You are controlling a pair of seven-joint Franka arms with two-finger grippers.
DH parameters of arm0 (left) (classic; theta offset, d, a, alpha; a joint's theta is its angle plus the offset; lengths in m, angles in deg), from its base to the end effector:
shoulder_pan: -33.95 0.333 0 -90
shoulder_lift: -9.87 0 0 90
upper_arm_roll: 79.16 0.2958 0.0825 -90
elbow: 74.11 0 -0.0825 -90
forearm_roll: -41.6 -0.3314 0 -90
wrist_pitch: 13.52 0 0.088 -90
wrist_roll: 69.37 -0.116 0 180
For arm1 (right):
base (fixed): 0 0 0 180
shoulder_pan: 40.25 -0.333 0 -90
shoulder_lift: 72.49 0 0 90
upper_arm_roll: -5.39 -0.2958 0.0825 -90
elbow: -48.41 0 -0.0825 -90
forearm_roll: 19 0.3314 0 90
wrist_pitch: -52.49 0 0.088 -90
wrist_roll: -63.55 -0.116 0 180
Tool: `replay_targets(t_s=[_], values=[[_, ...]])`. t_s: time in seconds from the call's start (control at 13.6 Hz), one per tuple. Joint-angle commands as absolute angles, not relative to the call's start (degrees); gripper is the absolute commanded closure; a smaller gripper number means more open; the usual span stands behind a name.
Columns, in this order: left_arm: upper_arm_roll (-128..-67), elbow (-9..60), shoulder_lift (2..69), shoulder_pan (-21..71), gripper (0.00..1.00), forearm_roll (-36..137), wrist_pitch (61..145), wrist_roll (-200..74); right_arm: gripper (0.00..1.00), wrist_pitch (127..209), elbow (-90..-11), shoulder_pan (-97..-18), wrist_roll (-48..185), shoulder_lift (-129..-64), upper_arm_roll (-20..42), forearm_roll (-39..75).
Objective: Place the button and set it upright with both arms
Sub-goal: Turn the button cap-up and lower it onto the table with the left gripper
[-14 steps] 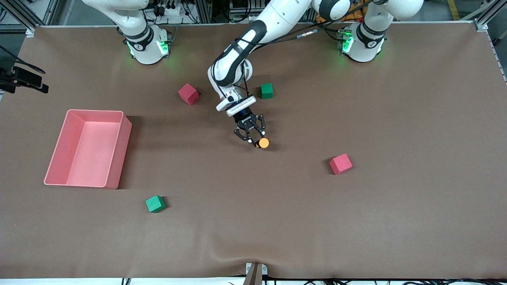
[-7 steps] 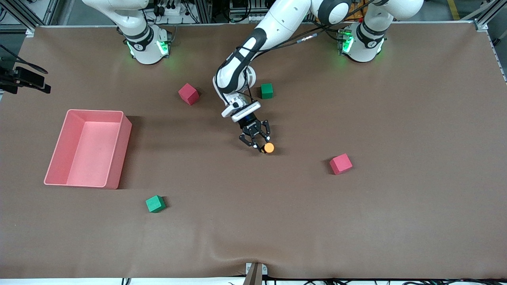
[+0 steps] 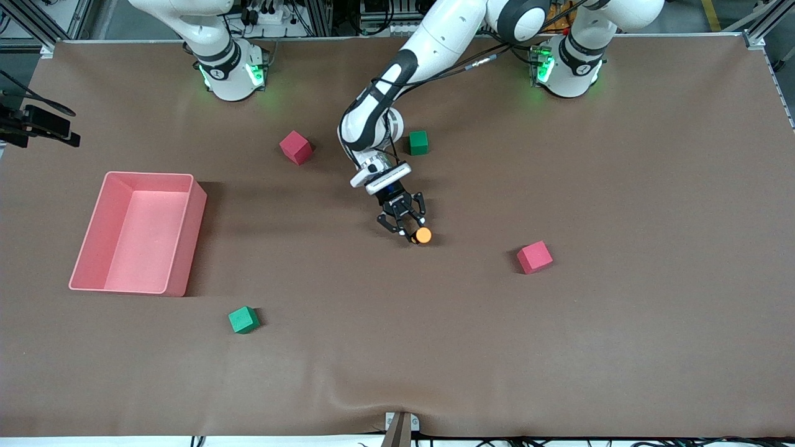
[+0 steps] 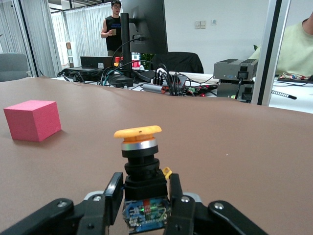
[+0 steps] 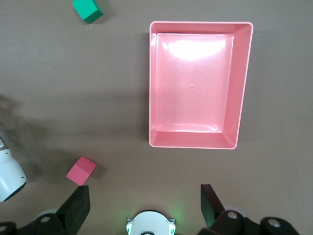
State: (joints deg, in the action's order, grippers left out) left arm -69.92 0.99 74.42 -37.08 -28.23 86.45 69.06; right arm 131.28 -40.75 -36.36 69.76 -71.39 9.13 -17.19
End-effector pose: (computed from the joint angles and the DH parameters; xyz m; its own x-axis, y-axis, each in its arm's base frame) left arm 0.3613 -0.5250 0.1023 0.1782 0.1203 0.9766 0.5242 -0.8515 0.0092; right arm 0.4697 -0.0591 0.5954 0.9875 -0.0168 -0.1565 -0.0250 -0.9984 -0.0500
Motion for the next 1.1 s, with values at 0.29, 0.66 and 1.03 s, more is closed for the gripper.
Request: replay_targets(t_s=[0.29, 0.66, 1.03], values=[[-69.49, -0.72, 76.49, -37.16, 0.79, -29.77, 86.94, 69.94, 0.0, 131.15, -40.27, -36.2, 70.23, -71.43, 9.26, -17.68], [-69.49, -0.72, 76.58, -37.16, 0.65, -29.85, 87.47, 69.85, 0.0, 130.97, -40.27, -36.2, 70.23, -71.35, 9.26, -17.68], [-69.41, -0.72, 76.23, -37.24, 0.11, -29.85, 87.56, 69.15, 0.0, 131.06, -40.27, -36.64, 70.14, -71.26, 9.17, -17.68]])
